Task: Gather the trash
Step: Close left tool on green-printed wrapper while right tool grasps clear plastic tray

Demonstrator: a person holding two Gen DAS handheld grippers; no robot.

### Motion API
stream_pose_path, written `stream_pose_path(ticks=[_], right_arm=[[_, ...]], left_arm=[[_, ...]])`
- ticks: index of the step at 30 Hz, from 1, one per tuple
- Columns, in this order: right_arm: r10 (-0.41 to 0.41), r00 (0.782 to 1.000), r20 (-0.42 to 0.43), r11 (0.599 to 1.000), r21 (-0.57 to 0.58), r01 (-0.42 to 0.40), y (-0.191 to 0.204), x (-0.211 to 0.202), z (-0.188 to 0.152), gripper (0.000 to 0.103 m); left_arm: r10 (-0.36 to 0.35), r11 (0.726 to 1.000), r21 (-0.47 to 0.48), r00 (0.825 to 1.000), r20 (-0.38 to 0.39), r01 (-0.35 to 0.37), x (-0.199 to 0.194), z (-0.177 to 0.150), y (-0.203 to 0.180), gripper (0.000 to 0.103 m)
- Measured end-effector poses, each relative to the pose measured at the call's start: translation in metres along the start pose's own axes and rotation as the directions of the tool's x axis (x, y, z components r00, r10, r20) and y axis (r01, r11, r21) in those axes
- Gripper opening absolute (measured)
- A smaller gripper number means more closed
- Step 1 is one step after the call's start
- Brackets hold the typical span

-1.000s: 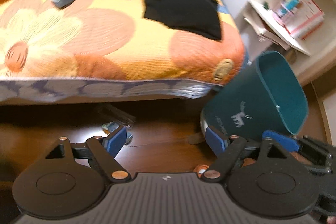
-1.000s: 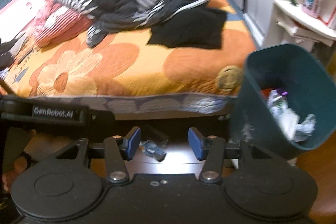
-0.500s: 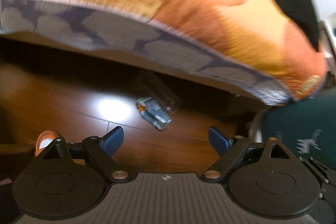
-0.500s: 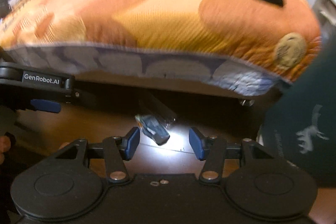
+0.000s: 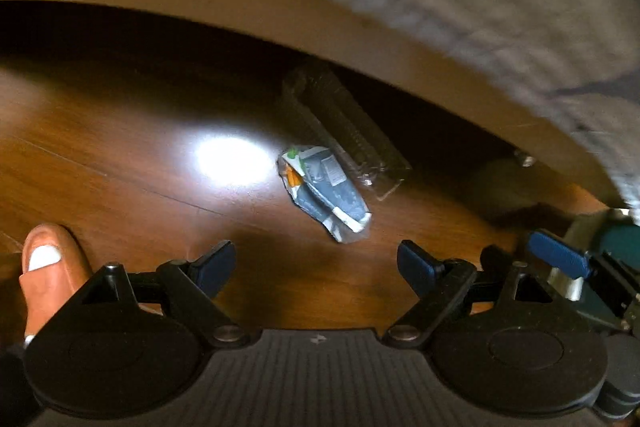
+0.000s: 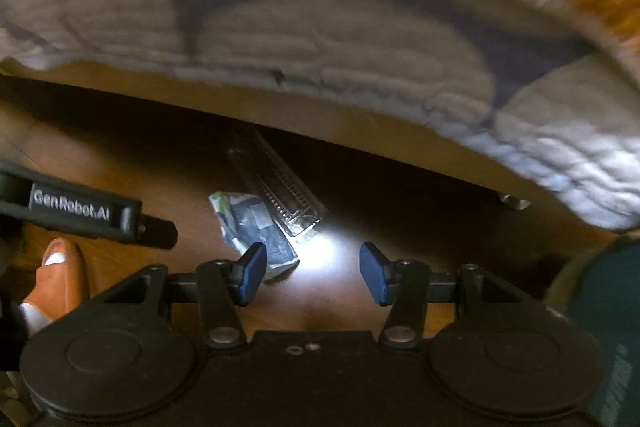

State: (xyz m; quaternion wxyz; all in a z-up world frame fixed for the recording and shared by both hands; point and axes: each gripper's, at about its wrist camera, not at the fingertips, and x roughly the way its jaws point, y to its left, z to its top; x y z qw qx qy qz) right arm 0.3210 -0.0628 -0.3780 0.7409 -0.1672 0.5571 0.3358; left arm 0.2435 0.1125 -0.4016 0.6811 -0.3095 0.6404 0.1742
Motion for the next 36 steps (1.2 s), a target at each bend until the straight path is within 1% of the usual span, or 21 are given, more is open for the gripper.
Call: stream_pose_path(ticks=[2, 4, 6, 8, 11, 13, 16, 17, 19, 20, 21, 22, 23, 24, 25, 26, 28, 29, 31, 33, 36], right_arm=[[0.021, 1.0, -0.007, 1.0, -0.003, -0.021, -0.003, 0.016, 0.005, 0.051], [0.038, 0.999, -0.008, 0.999, -0.029, -0.038, -0.003, 0.029, 0.008, 0.051], [0.036, 0.999, -0.018, 0.996, -0.083, -0.037, 0.001, 0.043, 0.01, 0.051], [0.022, 0.999, -0.033, 0.992, -0.127, -0.026, 0.003, 0.057, 0.011, 0.051], [0.024, 0.999, -0.046, 0.993, -0.113, -0.029, 0.001, 0.076, 0.011, 0.051], [0.05, 0.998, -0.041, 0.995, -0.082, -0.053, -0.001, 0.086, 0.011, 0.05], [0.084, 0.996, -0.012, 0.993, -0.083, -0.084, -0.003, 0.099, 0.02, 0.051], [0.092, 0.996, 0.006, 0.992, -0.091, -0.091, -0.002, 0.1, 0.02, 0.051], [0.11, 0.994, 0.019, 0.987, -0.123, -0.107, 0.001, 0.104, 0.017, 0.051], [0.121, 0.993, -0.003, 0.982, -0.147, -0.121, 0.003, 0.108, 0.016, 0.051], [0.12, 0.992, -0.028, 0.978, -0.168, -0.123, 0.006, 0.113, 0.014, 0.051], [0.108, 0.994, -0.035, 0.974, -0.197, -0.113, 0.009, 0.116, 0.012, 0.051], [0.1, 0.995, -0.03, 0.969, -0.225, -0.104, 0.012, 0.118, 0.011, 0.051], [0.098, 0.995, -0.02, 0.964, -0.246, -0.1, 0.015, 0.119, 0.011, 0.051], [0.101, 0.995, -0.013, 0.962, -0.255, -0.101, 0.016, 0.12, 0.011, 0.051], [0.101, 0.995, -0.005, 0.961, -0.259, -0.099, 0.017, 0.121, 0.012, 0.051], [0.09, 0.996, 0.014, 0.958, -0.273, -0.083, 0.02, 0.124, 0.013, 0.051], [0.08, 0.997, 0.02, 0.957, -0.282, -0.072, 0.022, 0.127, 0.013, 0.051], [0.066, 0.998, 0.024, 0.95, -0.308, -0.055, 0.028, 0.132, 0.013, 0.052], [0.063, 0.997, 0.039, 0.938, -0.344, -0.046, 0.036, 0.134, 0.013, 0.052], [0.064, 0.996, 0.065, 0.909, -0.416, -0.031, 0.052, 0.136, 0.012, 0.052]], left_arm=[[0.008, 1.0, 0.01, 1.0, -0.012, -0.008, 0.017, 0.004, 0.0, 0.088], [0.02, 1.0, 0.016, 1.0, -0.022, -0.019, 0.034, 0.009, 0.002, 0.088], [0.031, 0.999, 0.014, 0.999, -0.026, -0.03, 0.048, 0.012, 0.002, 0.088], [0.026, 1.0, -0.001, 0.999, -0.035, -0.026, 0.061, 0.016, 0.005, 0.088], [0.02, 0.999, -0.04, 0.998, -0.055, -0.023, 0.08, 0.023, 0.011, 0.088], [0.015, 0.998, -0.065, 0.998, -0.067, -0.02, 0.09, 0.027, 0.014, 0.088], [0.017, 0.997, -0.079, 0.997, -0.082, -0.024, 0.105, 0.029, 0.017, 0.086], [0.012, 0.996, -0.086, 0.996, -0.091, -0.02, 0.109, 0.029, 0.019, 0.084], [-0.004, 0.994, -0.106, 0.994, -0.109, -0.007, 0.119, 0.03, 0.023, 0.076], [-0.017, 0.993, -0.118, 0.993, -0.119, 0.002, 0.124, 0.03, 0.025, 0.07], [-0.031, 0.992, -0.128, 0.991, -0.127, 0.015, 0.128, 0.031, 0.026, 0.062], [-0.045, 0.99, -0.136, 0.99, -0.133, 0.027, 0.132, 0.032, 0.027, 0.058], [-0.057, 0.989, -0.143, 0.989, -0.139, 0.037, 0.136, 0.034, 0.028, 0.055], [-0.062, 0.989, -0.144, 0.988, -0.144, 0.041, 0.139, 0.035, 0.028, 0.048], [-0.061, 0.99, -0.136, 0.987, -0.149, 0.04, 0.142, 0.036, 0.028, 0.042], [-0.053, 0.992, -0.123, 0.986, -0.155, 0.034, 0.143, 0.036, 0.026, 0.03], [-0.029, 0.995, -0.1, 0.987, -0.161, 0.013, 0.144, 0.036, 0.024, 0.02], [-0.012, 0.996, -0.085, 0.988, -0.156, -0.002, 0.144, 0.035, 0.024, 0.014], [0.033, 0.998, -0.051, 0.989, -0.141, -0.04, 0.143, 0.035, 0.027, 0.013], [0.066, 0.996, -0.052, 0.989, -0.133, -0.074, 0.142, 0.036, 0.035, 0.01], [0.077, 0.993, -0.074, 0.989, -0.13, -0.087, 0.14, 0.037, 0.048, 0.01]])
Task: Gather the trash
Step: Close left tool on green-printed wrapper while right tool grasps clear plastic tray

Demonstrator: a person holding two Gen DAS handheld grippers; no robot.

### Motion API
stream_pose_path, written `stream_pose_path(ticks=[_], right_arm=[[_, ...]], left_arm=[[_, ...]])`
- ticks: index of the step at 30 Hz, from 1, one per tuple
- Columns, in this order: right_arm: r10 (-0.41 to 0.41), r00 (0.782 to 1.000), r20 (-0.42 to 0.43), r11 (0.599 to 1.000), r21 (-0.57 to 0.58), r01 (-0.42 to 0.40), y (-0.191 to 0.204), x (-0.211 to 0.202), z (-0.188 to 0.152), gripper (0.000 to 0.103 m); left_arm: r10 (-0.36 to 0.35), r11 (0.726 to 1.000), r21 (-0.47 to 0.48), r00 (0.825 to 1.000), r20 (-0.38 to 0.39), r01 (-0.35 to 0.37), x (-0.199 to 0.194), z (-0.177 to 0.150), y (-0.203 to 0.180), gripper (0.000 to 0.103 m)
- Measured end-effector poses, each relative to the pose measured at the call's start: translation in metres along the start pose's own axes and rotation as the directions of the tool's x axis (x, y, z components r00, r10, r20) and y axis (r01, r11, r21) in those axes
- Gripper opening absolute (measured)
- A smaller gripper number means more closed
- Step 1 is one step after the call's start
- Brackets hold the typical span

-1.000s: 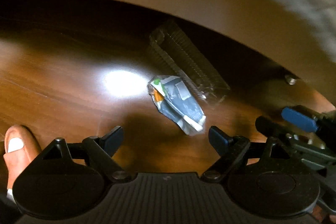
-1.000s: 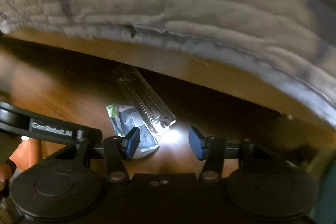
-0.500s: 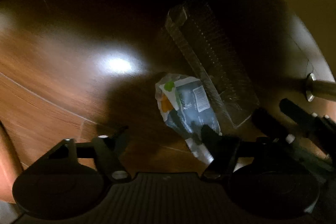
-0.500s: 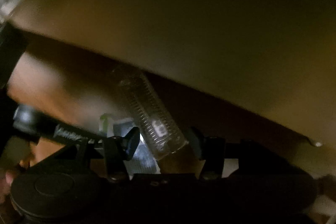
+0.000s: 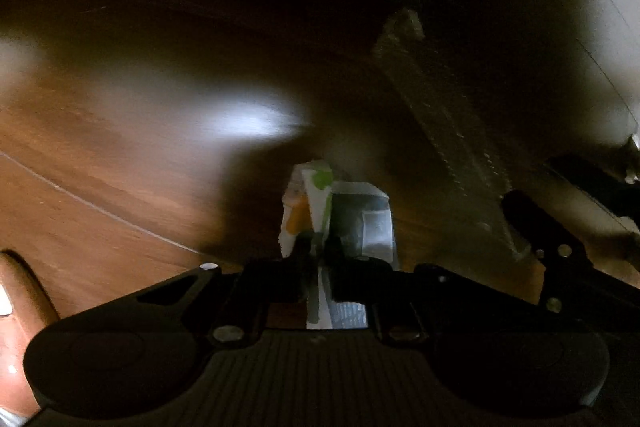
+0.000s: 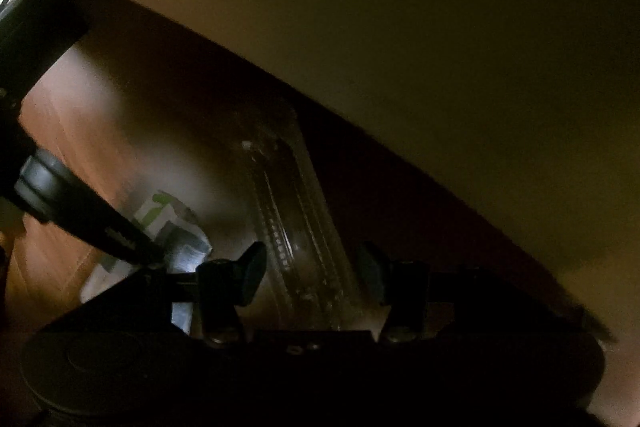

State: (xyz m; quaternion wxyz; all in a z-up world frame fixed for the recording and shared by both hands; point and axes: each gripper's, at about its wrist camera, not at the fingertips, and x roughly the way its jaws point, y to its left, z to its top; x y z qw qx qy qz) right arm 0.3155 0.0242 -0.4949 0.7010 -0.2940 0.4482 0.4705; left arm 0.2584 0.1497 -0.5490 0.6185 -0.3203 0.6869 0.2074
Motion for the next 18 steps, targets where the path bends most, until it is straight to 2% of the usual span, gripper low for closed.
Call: stream_pose_path(ticks=[4, 7, 10, 12, 16, 17, 18], right_arm=[[-0.031, 0.999, -0.01, 0.996, -0.087, 0.03, 0.014, 0.01, 0.004, 0.052], [-0.044, 0.996, -0.079, 0.994, -0.108, 0.035, 0.022, 0.023, 0.006, 0.051], [-0.042, 0.992, -0.121, 0.996, -0.088, 0.031, 0.024, 0.028, 0.001, 0.051], [0.002, 0.987, -0.159, 0.999, -0.044, -0.009, 0.021, 0.03, 0.0, 0.051], [-0.013, 0.976, -0.217, 1.0, 0.005, 0.014, 0.018, 0.032, -0.003, 0.045], [0.001, 0.974, -0.225, 1.0, 0.021, 0.004, 0.017, 0.032, -0.005, 0.018], [0.008, 0.971, -0.239, 1.0, 0.031, -0.001, 0.017, 0.033, -0.007, 0.001]], left_arm=[[-0.002, 1.0, -0.005, 1.0, 0.001, 0.002, 0.0, 0.0, 0.004, 0.01], [0.005, 1.0, 0.015, 1.0, 0.006, -0.005, -0.001, -0.001, -0.001, 0.01], [0.003, 1.0, 0.014, 1.0, 0.006, -0.003, 0.001, 0.0, -0.004, 0.01], [0.001, 1.0, 0.016, 1.0, 0.006, -0.001, 0.0, 0.0, -0.003, 0.01], [0.0, 1.0, 0.017, 1.0, 0.007, 0.0, -0.001, 0.0, -0.002, 0.01], [0.0, 1.0, 0.018, 1.0, 0.008, 0.0, -0.001, 0.0, -0.002, 0.01], [0.0, 1.0, 0.018, 1.0, 0.008, 0.0, -0.001, 0.0, -0.002, 0.01]])
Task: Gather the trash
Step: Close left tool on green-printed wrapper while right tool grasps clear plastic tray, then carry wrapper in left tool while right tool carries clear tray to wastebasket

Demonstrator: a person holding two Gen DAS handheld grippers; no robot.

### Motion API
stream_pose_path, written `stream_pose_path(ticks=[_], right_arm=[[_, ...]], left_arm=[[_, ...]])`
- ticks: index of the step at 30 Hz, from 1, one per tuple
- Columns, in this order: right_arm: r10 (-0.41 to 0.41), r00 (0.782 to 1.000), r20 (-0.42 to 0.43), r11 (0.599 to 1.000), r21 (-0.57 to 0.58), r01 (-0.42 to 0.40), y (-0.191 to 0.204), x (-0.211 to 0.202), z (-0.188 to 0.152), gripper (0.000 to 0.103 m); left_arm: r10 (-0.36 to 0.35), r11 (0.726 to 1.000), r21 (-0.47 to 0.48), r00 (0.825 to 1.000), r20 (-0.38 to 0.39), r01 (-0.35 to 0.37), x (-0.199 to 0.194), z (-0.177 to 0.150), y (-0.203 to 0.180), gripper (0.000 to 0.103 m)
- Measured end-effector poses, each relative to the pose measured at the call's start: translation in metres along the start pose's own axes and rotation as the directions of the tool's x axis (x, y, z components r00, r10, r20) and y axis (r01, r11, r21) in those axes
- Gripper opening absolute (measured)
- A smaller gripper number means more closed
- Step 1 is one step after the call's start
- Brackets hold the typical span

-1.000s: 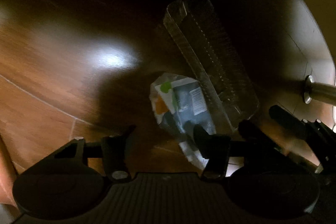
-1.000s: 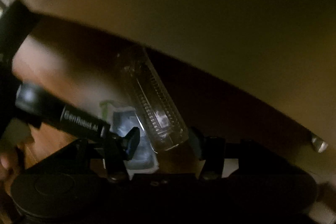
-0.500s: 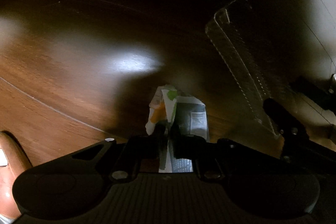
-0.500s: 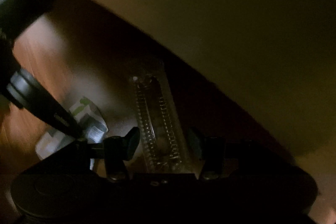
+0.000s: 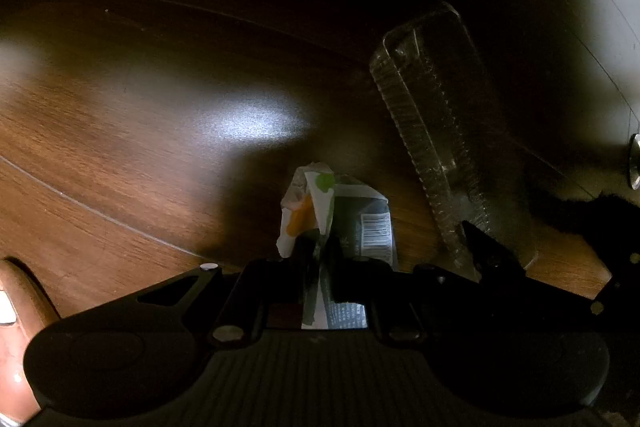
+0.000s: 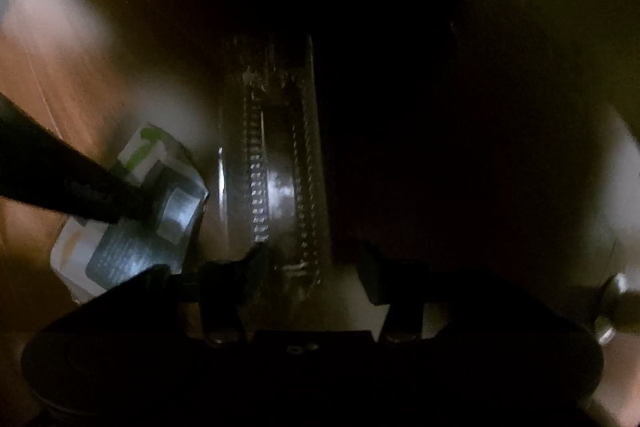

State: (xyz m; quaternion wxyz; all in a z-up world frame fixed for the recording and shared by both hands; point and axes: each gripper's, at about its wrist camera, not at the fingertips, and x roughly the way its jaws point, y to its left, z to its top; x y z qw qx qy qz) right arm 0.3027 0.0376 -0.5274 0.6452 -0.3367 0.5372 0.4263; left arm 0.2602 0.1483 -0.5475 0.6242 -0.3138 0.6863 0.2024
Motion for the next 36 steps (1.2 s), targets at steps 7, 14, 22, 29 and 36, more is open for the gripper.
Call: stream_pose_path(ticks=[7, 14, 22, 29, 36], right_arm=[[0.011, 1.0, -0.028, 0.994, 0.106, -0.008, -0.005, -0.018, -0.018, 0.001], [0.019, 0.998, -0.058, 0.971, 0.24, -0.004, -0.006, -0.056, -0.036, 0.001], [0.017, 0.997, -0.081, 0.937, 0.348, 0.013, -0.001, -0.123, -0.073, 0.001], [0.022, 1.0, -0.015, 0.897, 0.442, -0.013, 0.015, -0.208, -0.095, 0.001], [-0.037, 0.991, 0.13, 0.873, 0.486, -0.031, 0.041, -0.292, -0.122, 0.001]], left_arm=[[0.003, 1.0, 0.011, 1.0, 0.0, -0.003, -0.005, -0.003, -0.002, 0.006], [-0.001, 1.0, 0.031, 1.0, 0.009, 0.001, -0.023, -0.016, -0.011, 0.005], [-0.016, 1.0, 0.014, 0.999, 0.028, 0.016, -0.077, -0.047, -0.013, 0.005], [-0.045, 0.999, 0.027, 0.995, 0.091, 0.043, -0.149, -0.082, -0.013, 0.005], [-0.112, 0.991, 0.09, 0.973, 0.201, 0.096, -0.231, -0.124, -0.022, 0.005]])
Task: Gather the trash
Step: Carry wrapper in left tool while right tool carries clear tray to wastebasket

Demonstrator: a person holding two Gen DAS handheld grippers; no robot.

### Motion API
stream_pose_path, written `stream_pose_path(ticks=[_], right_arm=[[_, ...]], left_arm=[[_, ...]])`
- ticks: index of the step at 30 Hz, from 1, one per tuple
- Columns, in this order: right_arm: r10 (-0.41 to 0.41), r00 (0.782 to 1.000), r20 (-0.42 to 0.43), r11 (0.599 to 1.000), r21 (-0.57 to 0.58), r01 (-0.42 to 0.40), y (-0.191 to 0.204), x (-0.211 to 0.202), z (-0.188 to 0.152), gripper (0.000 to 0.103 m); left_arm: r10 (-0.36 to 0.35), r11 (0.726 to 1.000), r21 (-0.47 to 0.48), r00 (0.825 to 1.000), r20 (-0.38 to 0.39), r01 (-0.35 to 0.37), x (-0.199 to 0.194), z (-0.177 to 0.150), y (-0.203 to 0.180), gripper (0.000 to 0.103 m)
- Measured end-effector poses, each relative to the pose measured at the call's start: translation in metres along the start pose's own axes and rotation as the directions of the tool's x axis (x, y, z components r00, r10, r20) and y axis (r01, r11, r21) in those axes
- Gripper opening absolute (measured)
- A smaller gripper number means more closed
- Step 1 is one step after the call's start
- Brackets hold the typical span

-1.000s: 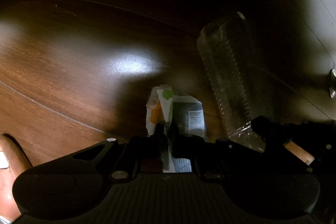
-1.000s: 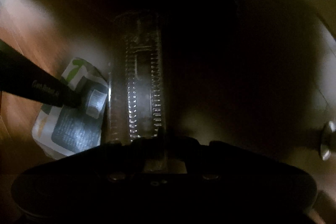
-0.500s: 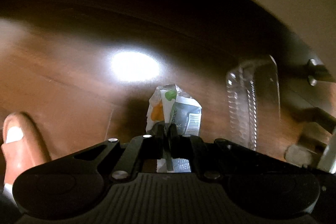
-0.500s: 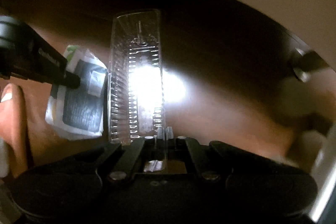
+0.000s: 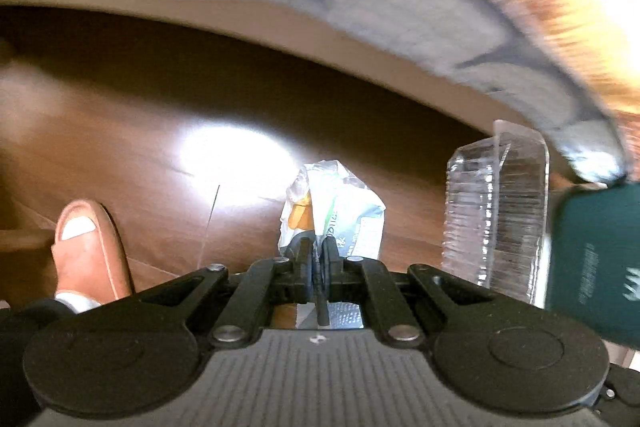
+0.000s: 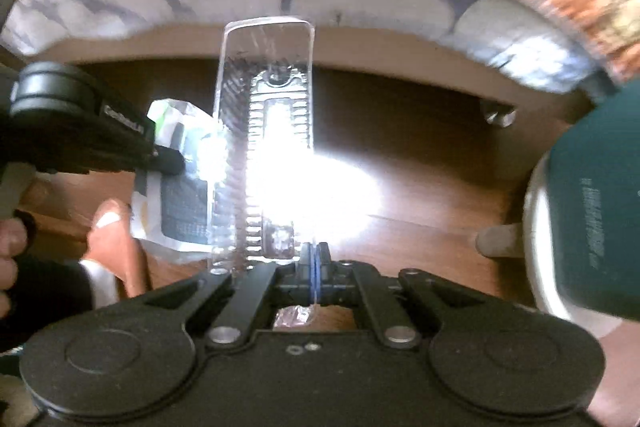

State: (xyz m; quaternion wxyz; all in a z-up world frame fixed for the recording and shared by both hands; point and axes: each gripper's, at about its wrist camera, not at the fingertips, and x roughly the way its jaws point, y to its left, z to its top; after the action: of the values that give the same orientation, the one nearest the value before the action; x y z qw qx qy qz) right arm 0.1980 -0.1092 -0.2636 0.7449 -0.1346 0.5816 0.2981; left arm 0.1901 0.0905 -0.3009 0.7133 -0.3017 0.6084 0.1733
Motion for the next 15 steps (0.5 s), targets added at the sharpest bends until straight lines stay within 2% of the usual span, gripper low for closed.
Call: stream_pose_path(ticks=[4, 8, 15], right_arm=[[-0.002, 0.996, 0.091, 0.999, 0.034, -0.001, -0.012, -0.058, -0.012, 0.001], [-0.012, 0.986, 0.168, 0.998, 0.067, 0.0, -0.029, -0.1, -0.023, 0.001], [-0.056, 0.961, 0.27, 0.988, 0.156, 0.014, -0.062, -0.166, -0.033, 0.001]], left_arm=[[-0.049, 0.999, 0.027, 0.996, 0.07, 0.047, -0.047, -0.018, -0.019, 0.005], [-0.107, 0.993, 0.073, 0.985, 0.138, 0.097, -0.096, -0.027, -0.042, 0.005], [-0.182, 0.972, 0.186, 0.963, 0.2, 0.145, -0.149, -0.049, -0.091, 0.005]])
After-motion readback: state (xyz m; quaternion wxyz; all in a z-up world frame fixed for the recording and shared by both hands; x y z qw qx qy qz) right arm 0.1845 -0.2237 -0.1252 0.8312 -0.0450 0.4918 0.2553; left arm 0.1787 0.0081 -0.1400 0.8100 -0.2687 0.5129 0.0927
